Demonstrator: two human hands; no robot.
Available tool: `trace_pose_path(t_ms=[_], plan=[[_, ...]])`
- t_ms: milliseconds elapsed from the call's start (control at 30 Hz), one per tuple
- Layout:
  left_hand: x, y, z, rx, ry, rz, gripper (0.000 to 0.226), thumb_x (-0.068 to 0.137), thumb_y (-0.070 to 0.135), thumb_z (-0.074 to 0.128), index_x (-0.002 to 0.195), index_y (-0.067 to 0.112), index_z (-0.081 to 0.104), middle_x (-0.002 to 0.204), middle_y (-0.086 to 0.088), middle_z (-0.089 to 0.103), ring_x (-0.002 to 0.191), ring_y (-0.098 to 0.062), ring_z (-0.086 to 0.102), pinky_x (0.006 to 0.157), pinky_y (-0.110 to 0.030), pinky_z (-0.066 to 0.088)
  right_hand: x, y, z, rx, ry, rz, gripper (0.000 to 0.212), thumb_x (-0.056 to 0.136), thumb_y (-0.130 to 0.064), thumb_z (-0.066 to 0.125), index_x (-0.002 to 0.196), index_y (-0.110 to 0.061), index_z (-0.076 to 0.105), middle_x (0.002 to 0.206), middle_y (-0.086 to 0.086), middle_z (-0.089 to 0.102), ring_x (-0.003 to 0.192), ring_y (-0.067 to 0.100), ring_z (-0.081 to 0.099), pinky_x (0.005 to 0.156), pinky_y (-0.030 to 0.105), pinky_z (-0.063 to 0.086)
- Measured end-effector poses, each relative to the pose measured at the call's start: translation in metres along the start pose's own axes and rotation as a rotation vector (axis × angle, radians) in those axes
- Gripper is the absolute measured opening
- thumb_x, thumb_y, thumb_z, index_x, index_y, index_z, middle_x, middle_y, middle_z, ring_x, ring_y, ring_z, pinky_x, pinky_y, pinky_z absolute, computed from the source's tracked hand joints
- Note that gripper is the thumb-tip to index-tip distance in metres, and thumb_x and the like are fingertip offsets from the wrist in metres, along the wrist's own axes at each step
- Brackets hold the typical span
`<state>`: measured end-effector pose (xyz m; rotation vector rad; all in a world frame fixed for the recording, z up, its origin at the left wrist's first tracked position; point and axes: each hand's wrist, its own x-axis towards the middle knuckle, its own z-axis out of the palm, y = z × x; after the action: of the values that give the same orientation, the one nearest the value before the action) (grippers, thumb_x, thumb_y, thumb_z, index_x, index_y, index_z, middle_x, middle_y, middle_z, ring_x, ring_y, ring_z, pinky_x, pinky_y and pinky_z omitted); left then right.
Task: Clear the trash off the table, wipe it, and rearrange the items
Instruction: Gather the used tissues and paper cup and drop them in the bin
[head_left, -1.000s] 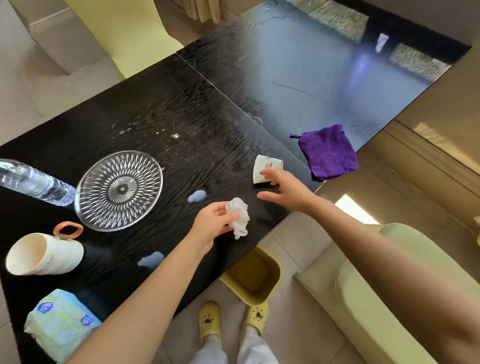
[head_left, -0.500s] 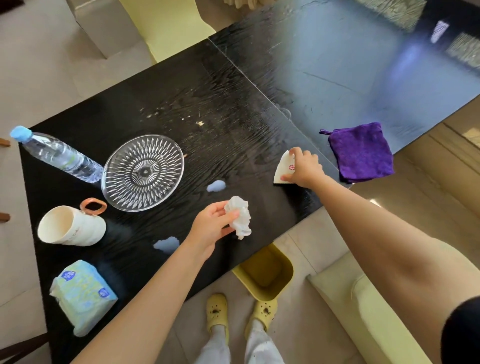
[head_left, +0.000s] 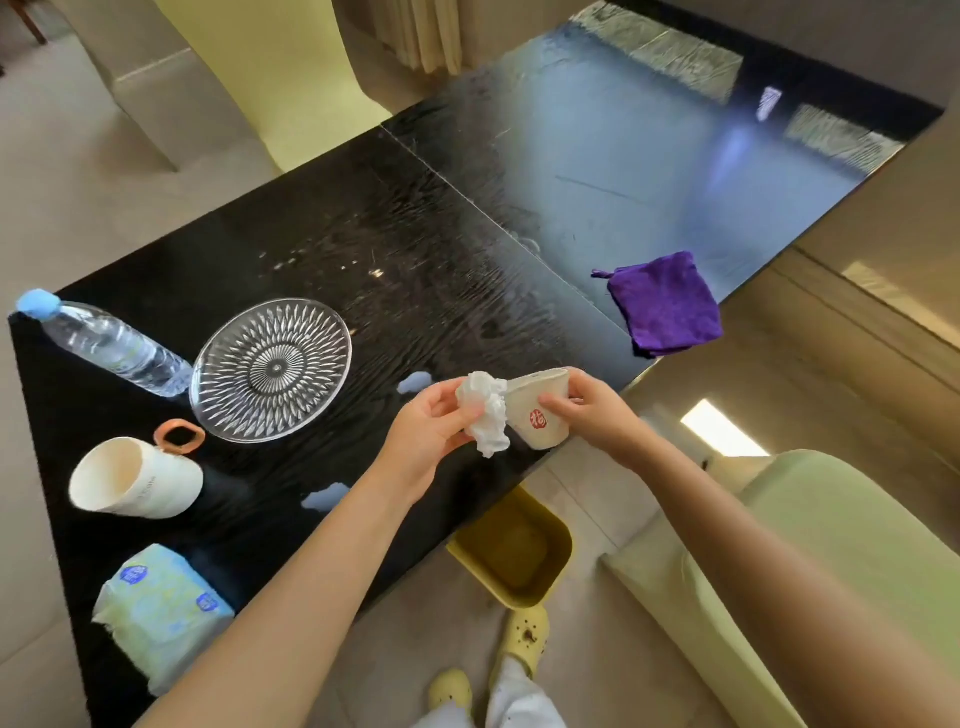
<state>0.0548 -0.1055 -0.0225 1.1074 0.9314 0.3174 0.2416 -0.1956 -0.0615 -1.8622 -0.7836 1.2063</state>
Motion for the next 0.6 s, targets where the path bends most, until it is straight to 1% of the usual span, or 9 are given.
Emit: trace_pose_path(t_ms=[67, 133, 233, 333, 433, 533, 600], plan=[[-0.010, 0.009, -0.006, 0.003, 0.014, 0.066, 0.023, 0.088, 0.014, 0.062, 0.110, 0.021, 0.063, 0.110, -0.001, 0.070, 0.102, -0.015, 0.068, 0.083, -0.028, 0.057, -0.019, -0.002, 0.005, 0.018, -0.042, -0.015, 0.026, 0.092, -0.025, 0.058, 0.117, -0.024, 0.050, 0.119, 0.003, 0.063, 0.109, 0.019, 0.063, 0.092, 0.042, 0.055], [-0.019, 0.014, -0.012, 0.060, 0.029, 0.130, 0.024, 0.086, 0.015, 0.064, 0.108, 0.026, 0.063, 0.112, -0.002, 0.068, 0.105, -0.015, 0.066, 0.086, -0.029, 0.056, -0.037, -0.005, 0.014, -0.004, -0.078, -0.051, 0.029, 0.091, -0.026, 0.059, 0.119, -0.022, 0.051, 0.120, 0.004, 0.063, 0.110, 0.019, 0.063, 0.093, 0.042, 0.055], [-0.033, 0.015, -0.020, 0.259, -0.006, 0.172, 0.034, 0.085, 0.018, 0.067, 0.117, 0.027, 0.061, 0.118, 0.001, 0.066, 0.114, -0.013, 0.060, 0.096, -0.035, 0.051, -0.062, -0.012, 0.030, -0.028, -0.077, -0.104, 0.034, 0.090, -0.027, 0.060, 0.122, -0.018, 0.054, 0.119, 0.002, 0.064, 0.110, 0.017, 0.064, 0.091, 0.038, 0.056], [-0.051, 0.011, -0.027, 0.428, -0.089, 0.178, 0.041, 0.086, 0.023, 0.065, 0.126, 0.026, 0.058, 0.121, 0.006, 0.064, 0.118, -0.012, 0.057, 0.100, -0.039, 0.049, -0.081, -0.018, 0.045, -0.024, -0.063, -0.136, 0.038, 0.089, -0.030, 0.061, 0.125, -0.017, 0.054, 0.118, 0.002, 0.064, 0.108, 0.017, 0.064, 0.091, 0.040, 0.056], [-0.072, 0.009, -0.036, 0.430, -0.125, 0.179, 0.042, 0.087, 0.026, 0.065, 0.128, 0.025, 0.057, 0.119, 0.012, 0.063, 0.117, -0.012, 0.057, 0.101, -0.042, 0.048, -0.100, -0.021, 0.059, -0.030, -0.053, -0.141, 0.037, 0.089, -0.029, 0.061, 0.124, -0.017, 0.055, 0.116, 0.003, 0.065, 0.106, 0.017, 0.065, 0.090, 0.039, 0.056], [-0.090, 0.004, -0.045, 0.449, -0.156, 0.200, 0.042, 0.087, 0.026, 0.064, 0.128, 0.027, 0.057, 0.121, 0.005, 0.065, 0.116, -0.013, 0.059, 0.100, -0.042, 0.049, -0.118, -0.021, 0.071, -0.017, -0.028, -0.149, 0.035, 0.091, -0.031, 0.058, 0.122, -0.016, 0.057, 0.114, 0.003, 0.066, 0.105, 0.018, 0.065, 0.089, 0.039, 0.057], [-0.103, 0.001, -0.047, 0.450, -0.181, 0.217, 0.043, 0.086, 0.029, 0.064, 0.129, 0.029, 0.056, 0.122, 0.004, 0.064, 0.116, -0.014, 0.059, 0.098, -0.041, 0.050, -0.129, -0.021, 0.080, 0.020, 0.003, -0.138, 0.034, 0.093, -0.033, 0.054, 0.121, -0.015, 0.057, 0.113, 0.003, 0.065, 0.104, 0.018, 0.065, 0.090, 0.038, 0.056]])
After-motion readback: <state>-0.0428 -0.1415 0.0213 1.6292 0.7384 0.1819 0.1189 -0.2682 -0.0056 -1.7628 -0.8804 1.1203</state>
